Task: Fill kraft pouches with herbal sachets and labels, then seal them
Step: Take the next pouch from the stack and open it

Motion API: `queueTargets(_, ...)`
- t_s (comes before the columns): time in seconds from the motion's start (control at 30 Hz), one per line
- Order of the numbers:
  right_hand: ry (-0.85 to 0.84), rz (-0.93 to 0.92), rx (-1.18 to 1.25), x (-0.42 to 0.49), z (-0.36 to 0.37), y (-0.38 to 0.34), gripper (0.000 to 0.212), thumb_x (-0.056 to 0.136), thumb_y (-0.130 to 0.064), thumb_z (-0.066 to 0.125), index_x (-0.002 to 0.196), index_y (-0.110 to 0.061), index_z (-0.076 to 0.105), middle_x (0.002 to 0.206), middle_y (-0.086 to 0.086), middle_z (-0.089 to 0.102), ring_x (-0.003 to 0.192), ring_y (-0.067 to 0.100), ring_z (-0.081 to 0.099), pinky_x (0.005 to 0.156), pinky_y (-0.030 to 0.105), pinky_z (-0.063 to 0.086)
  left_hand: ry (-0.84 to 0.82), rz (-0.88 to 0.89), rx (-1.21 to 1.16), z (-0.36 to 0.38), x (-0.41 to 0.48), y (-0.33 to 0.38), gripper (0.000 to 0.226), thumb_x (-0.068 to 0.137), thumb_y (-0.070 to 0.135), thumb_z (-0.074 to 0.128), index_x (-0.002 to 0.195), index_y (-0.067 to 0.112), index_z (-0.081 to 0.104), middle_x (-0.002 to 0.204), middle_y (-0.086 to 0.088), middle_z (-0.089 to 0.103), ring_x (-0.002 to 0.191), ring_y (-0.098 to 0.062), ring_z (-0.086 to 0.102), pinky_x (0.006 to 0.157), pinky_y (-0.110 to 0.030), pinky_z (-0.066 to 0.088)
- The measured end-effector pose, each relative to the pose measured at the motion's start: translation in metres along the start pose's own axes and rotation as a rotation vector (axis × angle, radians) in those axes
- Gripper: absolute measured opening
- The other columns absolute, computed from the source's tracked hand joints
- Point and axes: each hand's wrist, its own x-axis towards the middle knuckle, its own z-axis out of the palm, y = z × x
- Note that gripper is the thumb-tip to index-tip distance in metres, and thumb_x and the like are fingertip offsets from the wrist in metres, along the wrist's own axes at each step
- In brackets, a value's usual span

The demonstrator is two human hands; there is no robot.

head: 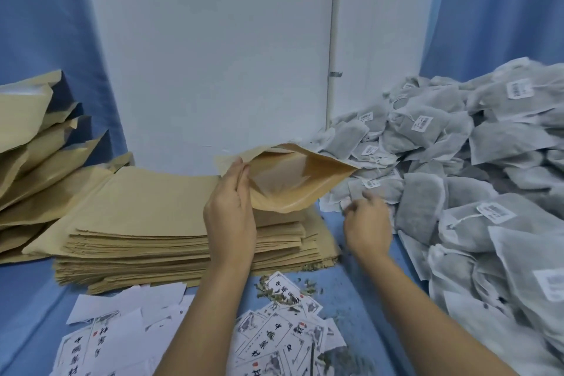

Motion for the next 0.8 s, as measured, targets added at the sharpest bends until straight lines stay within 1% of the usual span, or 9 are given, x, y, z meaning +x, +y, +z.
queueTargets(0.03,-0.107,-0.059,-0.228,0.005,0.007,0.011,0.032,0.096,-0.018,0.042,0.119,-0.015,0.064,0.15,0.01,0.032,0.141,0.028,0.021,0.111,0.04,0.026,-0.002,0.002,-0.008,0.006,0.002,0.0,0.033,0.098,0.014,0.047,0.126,0.003,0.058,0.127,-0.008,0.06,0.12,-0.016,0.055,0.097,-0.01,0.034)
queueTargets(0.07,-0.183,-0.094,-0.381,0.011,0.012,0.021,0.036,0.097,-0.023,0.04,0.128,-0.02,0.058,0.157,0.009,0.018,0.146,0.029,0.005,0.117,0.045,0.011,-0.006,0.0,-0.019,0.012,0.003,0.0,0.033,0.098,0.014,0.047,0.126,0.003,0.058,0.127,-0.008,0.061,0.119,-0.016,0.055,0.097,-0.01,0.034)
queueTargets(0.13,-0.233,-0.151,-0.533,0.022,0.02,0.03,0.043,0.098,-0.033,0.035,0.138,-0.027,0.047,0.161,0.007,-0.003,0.145,0.032,-0.018,0.115,0.053,-0.008,-0.008,-0.01,-0.036,0.022,0.007,-0.001,0.033,0.098,0.016,0.046,0.127,0.003,0.058,0.126,-0.007,0.061,0.118,-0.017,0.056,0.097,-0.012,0.035)
queueTargets(0.27,-0.264,-0.175,-0.708,0.032,0.028,0.034,0.053,0.097,-0.045,0.024,0.146,-0.028,0.038,0.158,0.007,-0.021,0.139,0.036,-0.031,0.105,0.058,-0.025,0.013,-0.052,-0.079,0.037,0.01,-0.002,0.035,0.099,0.021,0.045,0.126,0.004,0.06,0.122,-0.006,0.065,0.114,-0.015,0.059,0.096,-0.019,0.042)
queueTargets(0.37,-0.297,-0.122,-0.71,0.038,0.032,0.039,0.054,0.097,-0.045,0.02,0.144,-0.027,0.039,0.155,0.007,-0.029,0.138,0.038,-0.033,0.103,0.059,-0.026,0.018,-0.079,-0.085,0.045,0.008,-0.005,0.036,0.099,0.024,0.044,0.124,0.005,0.062,0.117,-0.007,0.067,0.109,-0.018,0.061,0.093,-0.026,0.044)
queueTargets(0.5,-0.264,-0.116,-0.681,0.048,0.034,0.042,0.048,0.098,-0.041,0.027,0.141,-0.027,0.042,0.153,0.01,-0.032,0.138,0.041,-0.03,0.107,0.06,-0.02,0.019,-0.088,-0.087,0.049,0.005,-0.008,0.037,0.098,0.027,0.044,0.121,0.005,0.064,0.113,-0.007,0.069,0.106,-0.018,0.062,0.09,-0.027,0.045)
queueTargets(0.63,-0.168,-0.138,-0.555,0.047,0.036,0.04,0.043,0.098,-0.026,0.032,0.14,-0.02,0.043,0.159,0.01,-0.014,0.146,0.031,-0.015,0.113,0.057,-0.009,0.047,-0.094,-0.091,0.048,0.004,-0.011,0.036,0.099,0.025,0.045,0.12,0.005,0.064,0.113,-0.006,0.069,0.105,-0.016,0.062,0.09,-0.022,0.045)
queueTargets(0.73,-0.034,-0.19,-0.468,0.041,0.036,0.037,0.041,0.097,-0.025,0.035,0.138,-0.021,0.041,0.16,0.01,-0.003,0.147,0.025,-0.003,0.113,0.053,-0.003,0.068,-0.105,-0.09,0.045,0.006,-0.011,0.035,0.099,0.025,0.045,0.12,0.005,0.065,0.113,-0.006,0.068,0.106,-0.016,0.061,0.09,-0.02,0.044)
queueTargets(0.8,0.047,-0.212,-0.338,0.036,0.033,0.029,0.039,0.097,-0.026,0.037,0.135,-0.025,0.042,0.159,0.014,0.008,0.146,0.024,0.006,0.112,0.052,-0.001,0.088,-0.11,-0.092,0.042,0.006,-0.009,0.034,0.099,0.024,0.045,0.119,0.005,0.065,0.112,-0.006,0.069,0.104,-0.016,0.061,0.089,-0.019,0.044)
